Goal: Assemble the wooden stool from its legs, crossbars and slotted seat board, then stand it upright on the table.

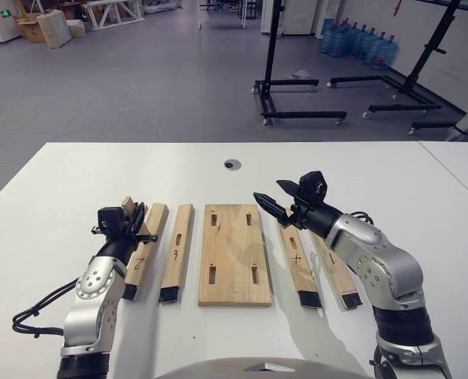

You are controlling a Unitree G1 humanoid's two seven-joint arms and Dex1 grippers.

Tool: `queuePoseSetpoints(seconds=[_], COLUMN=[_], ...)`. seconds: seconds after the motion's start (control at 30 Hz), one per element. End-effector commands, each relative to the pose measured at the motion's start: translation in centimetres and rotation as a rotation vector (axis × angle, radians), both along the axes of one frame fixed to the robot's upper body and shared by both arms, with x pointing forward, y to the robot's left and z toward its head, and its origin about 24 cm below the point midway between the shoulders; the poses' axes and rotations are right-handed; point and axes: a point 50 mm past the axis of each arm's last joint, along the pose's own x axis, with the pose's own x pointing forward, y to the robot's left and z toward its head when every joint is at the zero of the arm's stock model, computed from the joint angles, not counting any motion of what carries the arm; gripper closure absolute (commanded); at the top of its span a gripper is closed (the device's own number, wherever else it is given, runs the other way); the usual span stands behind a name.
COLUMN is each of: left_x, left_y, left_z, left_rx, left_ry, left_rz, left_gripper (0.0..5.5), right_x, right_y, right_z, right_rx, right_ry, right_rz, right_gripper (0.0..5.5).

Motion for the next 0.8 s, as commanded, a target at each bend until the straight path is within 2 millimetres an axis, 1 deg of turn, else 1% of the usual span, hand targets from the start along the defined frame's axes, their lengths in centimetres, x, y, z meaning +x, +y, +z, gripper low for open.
queuePoseSetpoints(seconds=[0.03, 0.1, 0.13, 0.2, 0.27, 0.37, 0.43, 0.53, 0.6, 0.67, 0.8], left_x=[-1.3, -1.4, -1.4, -1.4, -1.3, -1.2, -1.0, -0.6, -0.1, 0.8, 2.5], left_y=[0.5, 0.5, 0.5, 0.5, 0.4, 0.4, 0.5, 0.4, 0.3, 0.2, -0.1], left_z=[-2.5, -2.7, -2.7, -2.9, -3.0, -2.9, -2.6, -1.4, 0.0, 2.2, 7.4], left_rx=[0.026, 0.035, 0.037, 0.039, 0.032, 0.032, 0.031, 0.030, 0.035, 0.050, 0.067], left_ry=[0.114, 0.114, 0.114, 0.114, 0.119, 0.115, 0.105, 0.070, 0.029, -0.034, -0.168], left_rz=[0.057, 0.072, 0.076, 0.080, 0.072, 0.077, 0.080, 0.076, 0.072, 0.068, 0.065], left_gripper=[5.11, 5.11, 4.82, 4.60, 4.18, 3.74, 3.52, 3.48, 3.48, 3.48, 3.48], right_x=[0.0, -0.1, -0.1, -0.1, -0.1, -0.1, -0.1, 0.0, -0.1, 0.0, 0.1], right_y=[0.1, 0.1, 0.2, 0.1, 0.2, 0.3, 0.3, 0.3, 0.3, 0.3, 0.4], right_z=[0.2, 0.2, 0.2, 0.2, 0.1, 0.1, 0.1, 0.1, 0.1, 0.1, 0.3], right_rx=[0.000, 0.000, 0.000, -0.001, -0.003, -0.004, -0.003, -0.001, -0.001, 0.000, 0.003], right_ry=[-0.015, -0.014, -0.014, -0.014, -0.014, -0.013, -0.013, -0.012, -0.012, -0.013, -0.016], right_rz=[-0.001, 0.000, 0.001, 0.001, 0.001, 0.002, 0.002, 0.000, 0.000, -0.002, 0.000], right_gripper=[1.30, 1.30, 1.30, 1.30, 1.30, 1.30, 1.30, 1.30, 1.30, 1.30, 1.30])
